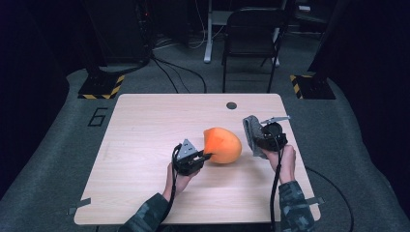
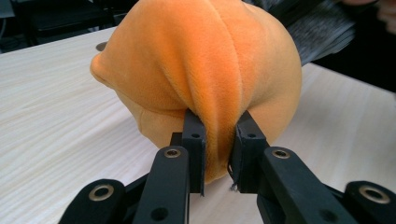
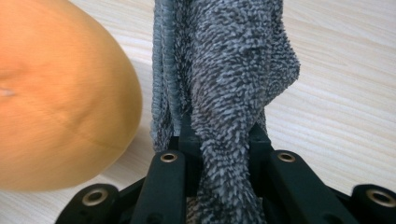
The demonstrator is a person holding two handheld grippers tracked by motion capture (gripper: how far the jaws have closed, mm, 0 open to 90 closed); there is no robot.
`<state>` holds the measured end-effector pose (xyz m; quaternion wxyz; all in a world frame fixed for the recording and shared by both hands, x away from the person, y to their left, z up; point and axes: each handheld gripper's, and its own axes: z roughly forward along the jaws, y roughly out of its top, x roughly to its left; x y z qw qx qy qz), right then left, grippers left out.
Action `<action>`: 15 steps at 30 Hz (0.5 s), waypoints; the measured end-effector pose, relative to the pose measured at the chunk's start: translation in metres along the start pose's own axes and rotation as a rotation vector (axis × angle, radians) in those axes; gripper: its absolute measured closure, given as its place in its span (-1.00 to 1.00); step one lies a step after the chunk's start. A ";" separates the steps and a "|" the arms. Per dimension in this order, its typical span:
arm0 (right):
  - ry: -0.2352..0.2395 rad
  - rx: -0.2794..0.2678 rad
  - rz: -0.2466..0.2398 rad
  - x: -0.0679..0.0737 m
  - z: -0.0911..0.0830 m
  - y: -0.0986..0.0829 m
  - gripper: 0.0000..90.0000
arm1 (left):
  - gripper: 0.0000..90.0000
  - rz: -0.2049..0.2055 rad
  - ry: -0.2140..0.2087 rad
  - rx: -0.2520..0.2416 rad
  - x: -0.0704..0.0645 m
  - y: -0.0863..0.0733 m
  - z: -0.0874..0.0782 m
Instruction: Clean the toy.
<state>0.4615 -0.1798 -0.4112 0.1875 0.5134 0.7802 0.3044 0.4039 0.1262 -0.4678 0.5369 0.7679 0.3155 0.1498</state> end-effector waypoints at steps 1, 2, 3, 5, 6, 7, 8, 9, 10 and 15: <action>0.002 0.000 0.003 0.000 0.000 0.000 0.67 | 0.74 -0.016 -0.008 0.000 -0.001 0.000 -0.001; 0.000 0.000 0.003 0.000 -0.001 0.000 0.67 | 0.74 -0.027 -0.017 0.007 -0.001 0.000 -0.002; -0.002 0.001 0.001 -0.001 -0.001 0.000 0.67 | 0.73 -0.047 -0.027 0.016 -0.002 -0.001 -0.002; -0.002 0.005 0.000 0.000 0.000 -0.001 0.67 | 0.73 -0.073 -0.037 0.031 -0.002 -0.003 -0.001; -0.004 0.007 0.000 0.000 0.000 -0.001 0.67 | 0.73 -0.093 -0.038 0.045 -0.001 -0.005 0.000; -0.007 0.010 -0.004 0.001 0.000 -0.001 0.67 | 0.73 -0.105 -0.035 0.053 0.000 -0.008 0.002; -0.004 0.013 -0.006 0.002 0.000 -0.001 0.67 | 0.73 -0.107 -0.030 0.067 0.001 -0.010 0.004; -0.009 0.014 -0.014 0.002 0.001 -0.001 0.67 | 0.73 -0.118 -0.024 0.074 0.001 -0.013 0.006; -0.005 0.018 -0.012 0.003 0.002 -0.001 0.67 | 0.72 -0.122 -0.023 0.095 0.004 -0.017 0.009; -0.003 0.028 -0.048 0.015 0.002 0.001 0.66 | 0.70 -0.132 -0.011 0.114 0.008 -0.023 0.012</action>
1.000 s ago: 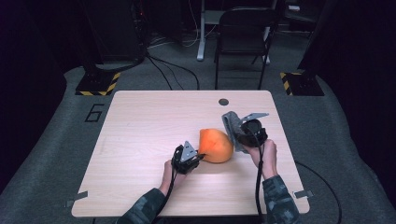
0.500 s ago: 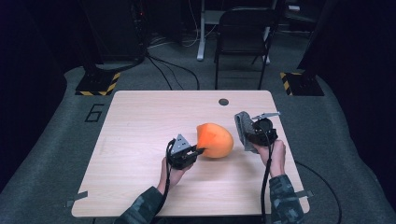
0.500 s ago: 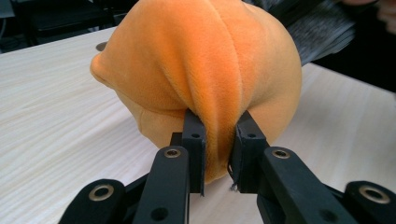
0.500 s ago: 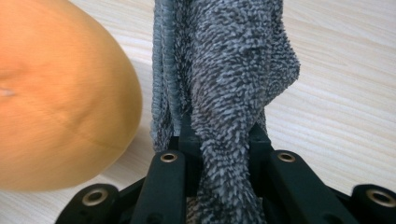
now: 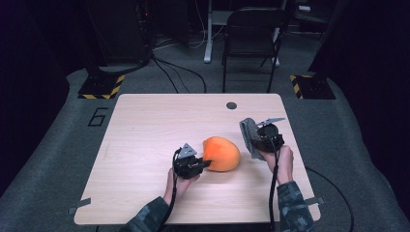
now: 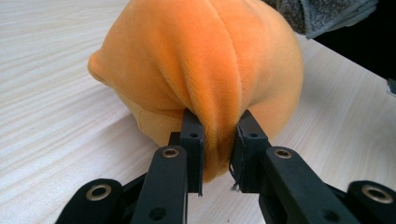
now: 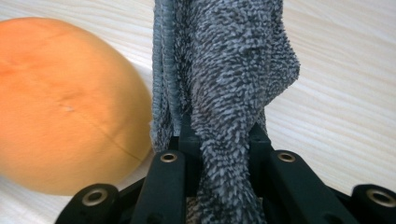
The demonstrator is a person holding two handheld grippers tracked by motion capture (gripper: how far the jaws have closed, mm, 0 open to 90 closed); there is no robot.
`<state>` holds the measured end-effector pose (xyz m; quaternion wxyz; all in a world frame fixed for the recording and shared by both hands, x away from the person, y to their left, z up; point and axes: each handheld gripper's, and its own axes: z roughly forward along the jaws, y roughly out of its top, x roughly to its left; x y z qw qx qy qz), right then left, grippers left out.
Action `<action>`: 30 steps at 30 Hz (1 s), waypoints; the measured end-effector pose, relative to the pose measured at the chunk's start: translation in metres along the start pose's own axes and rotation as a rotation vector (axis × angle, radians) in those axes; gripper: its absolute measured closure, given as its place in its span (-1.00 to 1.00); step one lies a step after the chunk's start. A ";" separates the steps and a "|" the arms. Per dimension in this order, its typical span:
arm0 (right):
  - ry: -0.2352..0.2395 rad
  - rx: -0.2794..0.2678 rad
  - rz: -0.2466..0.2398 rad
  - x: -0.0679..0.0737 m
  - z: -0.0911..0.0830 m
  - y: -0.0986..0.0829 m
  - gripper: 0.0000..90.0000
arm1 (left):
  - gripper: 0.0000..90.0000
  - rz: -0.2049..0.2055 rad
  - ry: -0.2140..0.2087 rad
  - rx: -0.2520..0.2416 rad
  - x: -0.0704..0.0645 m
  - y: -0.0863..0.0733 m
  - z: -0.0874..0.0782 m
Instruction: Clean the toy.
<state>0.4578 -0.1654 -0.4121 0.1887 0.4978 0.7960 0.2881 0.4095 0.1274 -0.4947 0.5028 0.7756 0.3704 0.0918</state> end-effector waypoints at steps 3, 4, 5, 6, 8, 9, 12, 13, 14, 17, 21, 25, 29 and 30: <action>0.012 -0.014 -0.036 0.013 -0.008 0.005 0.66 | 0.68 -0.009 0.002 0.000 0.001 -0.001 0.001; 0.018 -0.019 -0.053 0.016 -0.011 0.007 0.66 | 0.67 -0.007 0.004 0.004 0.002 -0.001 0.001; 0.034 -0.026 -0.066 0.024 -0.016 0.010 0.66 | 0.66 -0.011 0.005 0.003 0.002 -0.001 0.001; 0.049 -0.034 -0.077 0.031 -0.019 0.012 0.66 | 0.65 -0.008 0.007 0.004 0.002 -0.001 0.001; 0.075 -0.035 -0.119 0.043 -0.022 0.015 0.67 | 0.64 -0.009 0.005 0.005 0.002 -0.001 0.001; 0.084 -0.029 -0.142 0.053 -0.021 0.016 0.67 | 0.63 -0.004 0.005 0.006 0.002 -0.001 0.001; 0.094 -0.001 -0.199 0.071 -0.009 0.015 0.67 | 0.61 0.004 0.014 0.006 0.001 -0.001 0.001; 0.080 0.027 -0.228 0.077 0.000 0.013 0.67 | 0.60 0.014 0.017 0.013 0.001 -0.001 0.001; 0.062 0.039 -0.244 0.080 0.005 0.011 0.68 | 0.58 0.019 0.020 0.017 0.001 -0.002 0.002; 0.066 0.046 -0.247 0.081 0.010 0.010 0.69 | 0.53 0.047 0.019 0.021 0.003 -0.002 0.001; 0.074 0.043 -0.220 0.077 0.013 0.009 0.69 | 0.31 0.089 0.043 0.021 -0.001 -0.003 0.002; 0.089 0.037 -0.217 0.073 0.015 0.009 0.69 | -0.03 0.163 0.080 0.026 -0.003 -0.004 0.001; 0.100 0.040 -0.204 0.071 0.016 0.009 0.69 | -0.23 0.252 0.124 0.031 -0.006 -0.005 0.001; 0.107 0.043 -0.211 0.070 0.016 0.010 0.69 | -0.27 0.259 0.136 0.030 -0.006 -0.005 0.002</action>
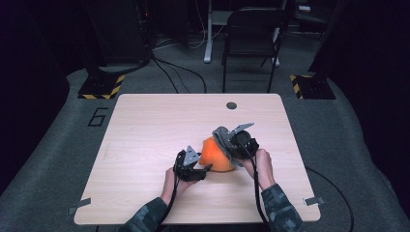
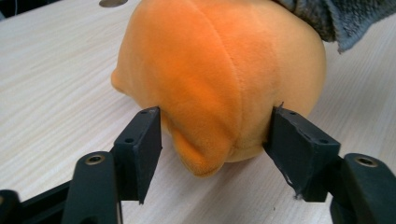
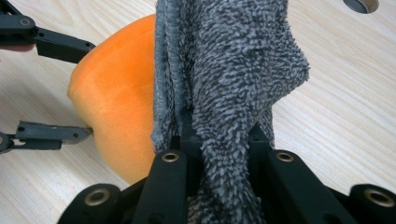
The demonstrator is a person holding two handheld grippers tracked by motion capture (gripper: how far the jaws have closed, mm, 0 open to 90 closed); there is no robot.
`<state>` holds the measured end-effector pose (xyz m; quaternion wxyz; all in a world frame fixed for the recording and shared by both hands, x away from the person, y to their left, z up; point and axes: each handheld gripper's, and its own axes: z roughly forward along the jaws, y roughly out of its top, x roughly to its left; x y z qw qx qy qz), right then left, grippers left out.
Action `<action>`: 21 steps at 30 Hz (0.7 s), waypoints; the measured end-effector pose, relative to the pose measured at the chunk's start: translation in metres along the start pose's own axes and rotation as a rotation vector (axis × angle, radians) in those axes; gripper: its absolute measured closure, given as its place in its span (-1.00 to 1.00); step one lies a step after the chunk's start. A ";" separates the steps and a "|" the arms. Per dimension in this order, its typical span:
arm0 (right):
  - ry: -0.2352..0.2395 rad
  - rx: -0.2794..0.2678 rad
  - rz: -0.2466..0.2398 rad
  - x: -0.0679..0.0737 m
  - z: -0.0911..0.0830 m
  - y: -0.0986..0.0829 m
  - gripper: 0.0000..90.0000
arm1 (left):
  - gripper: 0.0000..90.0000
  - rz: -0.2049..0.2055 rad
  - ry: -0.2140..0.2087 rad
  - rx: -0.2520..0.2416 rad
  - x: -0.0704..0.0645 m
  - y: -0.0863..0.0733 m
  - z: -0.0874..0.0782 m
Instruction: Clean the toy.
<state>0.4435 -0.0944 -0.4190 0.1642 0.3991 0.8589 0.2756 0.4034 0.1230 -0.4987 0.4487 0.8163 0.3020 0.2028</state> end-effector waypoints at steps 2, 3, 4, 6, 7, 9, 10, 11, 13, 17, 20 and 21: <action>-0.001 -0.013 0.012 0.000 0.001 0.000 0.69 | -0.31 0.017 0.003 -0.001 0.000 -0.001 0.001; 0.000 -0.014 0.010 0.000 0.001 0.000 0.69 | -0.26 0.027 0.003 -0.003 0.000 -0.002 0.001; -0.003 -0.012 0.004 0.000 0.001 0.000 0.69 | -0.13 0.035 -0.002 0.000 -0.001 -0.002 0.001; 0.002 -0.007 0.016 0.000 0.001 0.000 0.69 | 0.07 0.051 0.001 0.004 -0.003 -0.003 0.002; 0.003 -0.011 0.009 0.000 0.002 0.000 0.69 | 0.16 0.059 0.006 0.004 -0.005 -0.003 0.003; 0.002 -0.007 0.005 -0.001 0.002 0.000 0.69 | 0.34 0.065 0.004 0.002 -0.006 -0.003 0.003; 0.001 -0.007 0.006 -0.001 0.001 0.000 0.69 | 0.42 0.065 0.001 0.001 -0.006 -0.002 0.003; 0.000 -0.007 0.007 -0.001 0.001 0.000 0.69 | 0.48 0.066 0.001 -0.002 -0.005 -0.002 0.003; -0.005 -0.021 0.010 0.001 -0.001 0.000 0.68 | 0.56 0.057 0.008 0.001 -0.006 -0.001 0.003; 0.015 -0.093 -0.022 0.016 -0.015 0.008 0.68 | 0.60 0.036 0.008 -0.004 -0.005 0.000 0.001; 0.018 -0.083 -0.082 0.037 -0.013 0.014 0.67 | 0.62 0.044 0.014 -0.001 -0.008 0.002 0.001; -0.005 -0.062 -0.099 0.041 -0.009 0.014 0.68 | 0.63 0.042 0.017 0.001 -0.009 0.001 0.001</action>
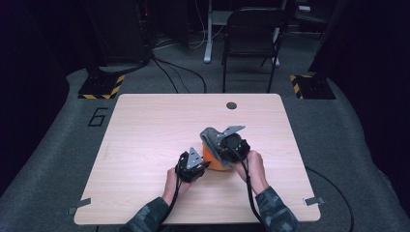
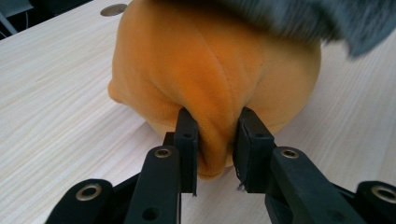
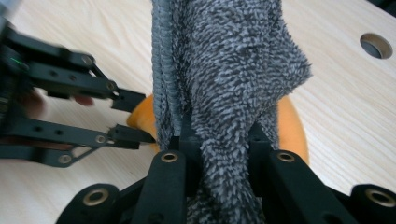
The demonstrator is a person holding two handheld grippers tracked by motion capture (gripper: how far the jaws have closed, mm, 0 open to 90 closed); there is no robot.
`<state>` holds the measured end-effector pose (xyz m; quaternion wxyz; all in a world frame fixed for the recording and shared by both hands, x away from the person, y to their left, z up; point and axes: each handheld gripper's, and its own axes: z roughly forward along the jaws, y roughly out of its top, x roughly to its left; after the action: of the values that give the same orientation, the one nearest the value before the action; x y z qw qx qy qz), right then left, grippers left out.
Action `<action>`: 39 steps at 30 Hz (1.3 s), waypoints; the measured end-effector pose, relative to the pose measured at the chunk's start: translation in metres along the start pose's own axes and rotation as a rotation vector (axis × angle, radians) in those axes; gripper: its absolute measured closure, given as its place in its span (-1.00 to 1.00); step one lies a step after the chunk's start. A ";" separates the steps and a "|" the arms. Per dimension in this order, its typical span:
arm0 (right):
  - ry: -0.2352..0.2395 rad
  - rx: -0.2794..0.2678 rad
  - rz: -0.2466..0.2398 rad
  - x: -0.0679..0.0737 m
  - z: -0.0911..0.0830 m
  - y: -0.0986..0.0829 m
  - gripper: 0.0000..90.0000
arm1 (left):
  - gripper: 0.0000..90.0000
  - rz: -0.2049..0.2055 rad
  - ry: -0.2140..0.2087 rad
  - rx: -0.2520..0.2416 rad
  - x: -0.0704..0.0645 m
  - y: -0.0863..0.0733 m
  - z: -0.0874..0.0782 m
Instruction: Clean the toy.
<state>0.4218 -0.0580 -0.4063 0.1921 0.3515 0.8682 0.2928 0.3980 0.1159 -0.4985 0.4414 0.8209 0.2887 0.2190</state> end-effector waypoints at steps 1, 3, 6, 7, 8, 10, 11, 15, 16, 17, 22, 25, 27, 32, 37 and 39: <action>-0.017 0.016 -0.001 0.002 0.004 -0.001 0.68 | 0.64 -0.005 -0.006 0.002 0.000 0.000 0.000; -0.013 0.027 0.012 -0.003 0.006 -0.004 0.68 | 0.66 -0.012 -0.011 -0.006 0.001 -0.001 0.000; -0.018 0.047 0.048 -0.015 0.003 -0.007 0.69 | 0.66 -0.008 -0.018 -0.004 0.000 0.000 0.000; -0.020 0.046 0.050 -0.020 0.004 -0.009 0.69 | 0.66 -0.010 -0.021 -0.004 0.000 0.000 0.000; -0.017 0.052 0.059 -0.025 0.004 -0.012 0.69 | 0.67 -0.009 -0.022 -0.003 0.000 0.000 0.000; -0.035 0.069 0.090 -0.033 0.005 -0.016 0.69 | 0.67 -0.011 -0.024 -0.003 0.001 0.000 0.000; -0.042 0.077 0.102 -0.040 0.006 -0.019 0.69 | 0.67 -0.011 -0.025 -0.003 0.001 0.000 0.000; -0.049 0.109 0.164 -0.058 0.013 -0.031 0.69 | 0.66 -0.010 -0.033 -0.010 0.000 0.000 0.000; -0.046 0.115 0.173 -0.061 0.015 -0.033 0.69 | 0.66 -0.005 -0.037 -0.010 0.001 0.001 0.000; -0.054 0.123 0.187 -0.063 0.017 -0.035 0.69 | 0.66 -0.005 -0.038 -0.010 0.001 0.001 0.000; -0.071 0.155 0.215 -0.069 0.022 -0.041 0.69 | 0.66 -0.001 -0.039 -0.009 0.001 0.001 0.000; -0.096 0.181 0.237 -0.073 0.026 -0.045 0.68 | 0.66 -0.002 -0.040 -0.009 0.001 0.001 0.000; -0.090 0.170 0.232 -0.076 0.022 -0.045 0.68 | 0.66 -0.002 -0.040 -0.010 0.001 0.001 -0.001; -0.047 0.061 0.178 -0.060 -0.006 -0.025 0.68 | 0.66 -0.004 -0.036 -0.013 0.000 0.002 -0.001; 0.043 -0.015 0.080 -0.022 -0.014 -0.005 0.68 | 0.66 0.000 -0.037 -0.013 -0.002 0.003 -0.001; 0.047 0.005 0.045 -0.011 -0.006 -0.003 0.68 | 0.66 -0.005 -0.034 -0.011 -0.002 0.002 -0.001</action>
<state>0.4246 -0.0702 -0.4023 0.1641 0.3647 0.8650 0.3030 0.3967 0.1142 -0.4961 0.4512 0.8214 0.2820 0.2056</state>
